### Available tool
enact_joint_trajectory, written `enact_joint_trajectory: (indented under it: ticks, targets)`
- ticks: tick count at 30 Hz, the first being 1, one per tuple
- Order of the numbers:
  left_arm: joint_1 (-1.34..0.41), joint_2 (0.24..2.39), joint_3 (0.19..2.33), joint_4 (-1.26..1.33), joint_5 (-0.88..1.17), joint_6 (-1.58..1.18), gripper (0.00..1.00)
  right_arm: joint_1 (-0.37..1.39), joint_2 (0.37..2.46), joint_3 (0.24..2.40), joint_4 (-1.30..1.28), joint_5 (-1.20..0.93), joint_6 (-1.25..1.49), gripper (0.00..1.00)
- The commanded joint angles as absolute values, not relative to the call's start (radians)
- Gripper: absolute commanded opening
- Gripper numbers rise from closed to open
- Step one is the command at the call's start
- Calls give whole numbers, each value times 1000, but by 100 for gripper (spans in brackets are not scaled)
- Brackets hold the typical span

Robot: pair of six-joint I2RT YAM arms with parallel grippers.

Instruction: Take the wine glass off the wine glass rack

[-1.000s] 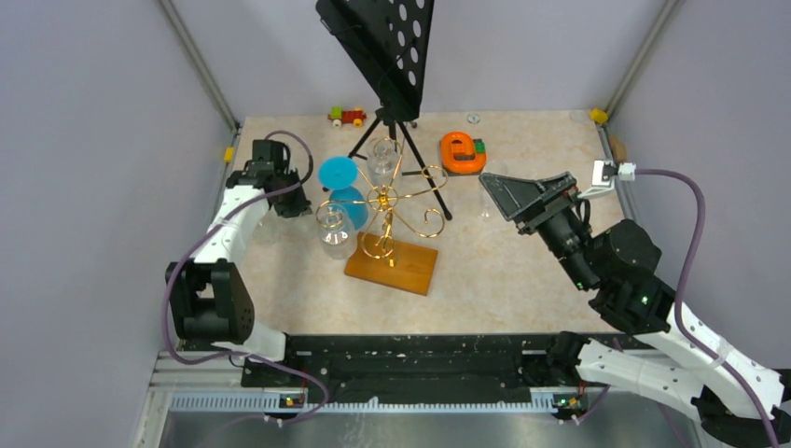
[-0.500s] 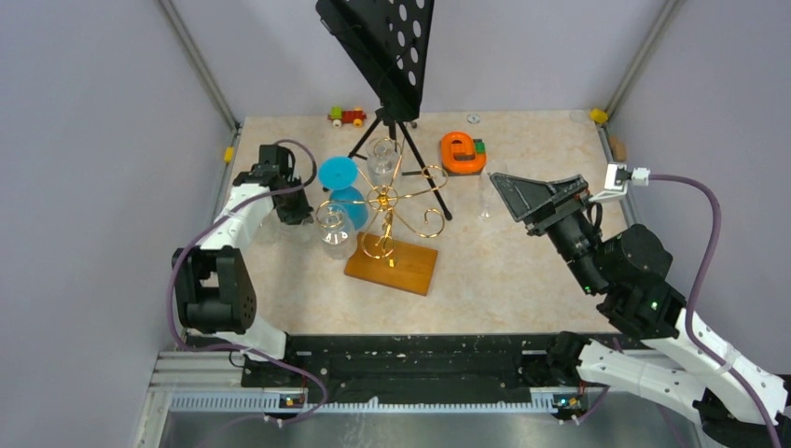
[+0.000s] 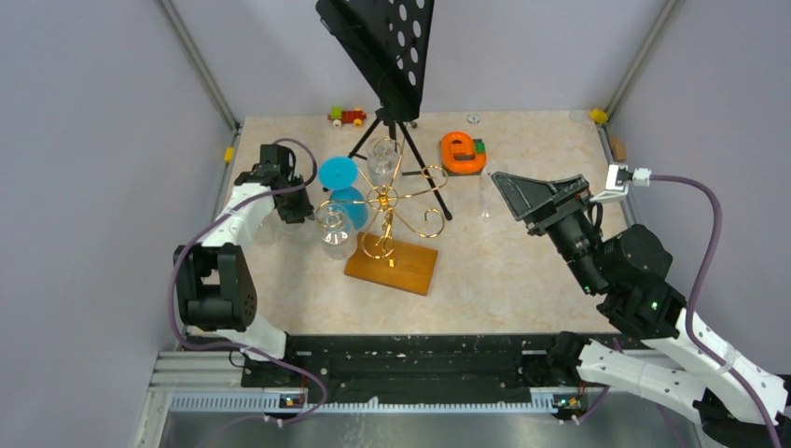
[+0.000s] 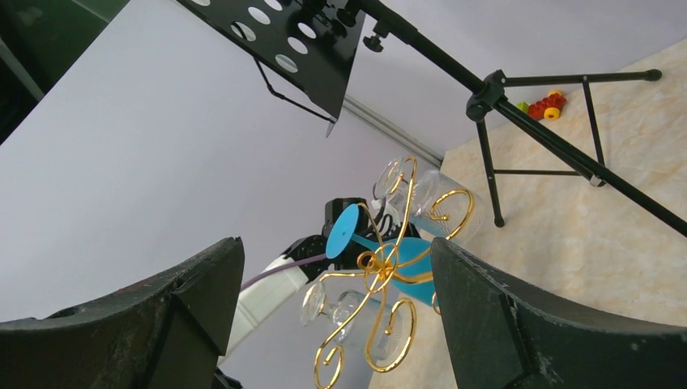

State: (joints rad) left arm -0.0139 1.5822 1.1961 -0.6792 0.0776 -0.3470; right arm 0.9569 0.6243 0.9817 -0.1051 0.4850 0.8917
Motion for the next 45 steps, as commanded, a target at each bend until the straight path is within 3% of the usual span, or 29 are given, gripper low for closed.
enact_joint_trajectory:
  ticks: [1, 16, 24, 30, 35, 45]
  targets:
    - [-9, 1549, 1233, -653, 77, -359, 32, 948, 622, 991, -95, 503, 896, 86]
    - [-8, 1174, 1237, -479, 105, -459, 61, 948, 601, 983, -79, 529, 919, 83]
    - [-6, 1007, 1240, -364, 176, -603, 68, 948, 644, 993, -72, 496, 931, 83]
    - [-7, 900, 1243, -300, 245, -660, 70, 948, 650, 989, -65, 493, 936, 83]
    - [-6, 896, 1233, -276, 403, -687, 70, 948, 654, 984, -63, 492, 938, 83]
    - [-7, 908, 1169, -273, 499, -707, 66, 948, 644, 961, -64, 497, 960, 82]
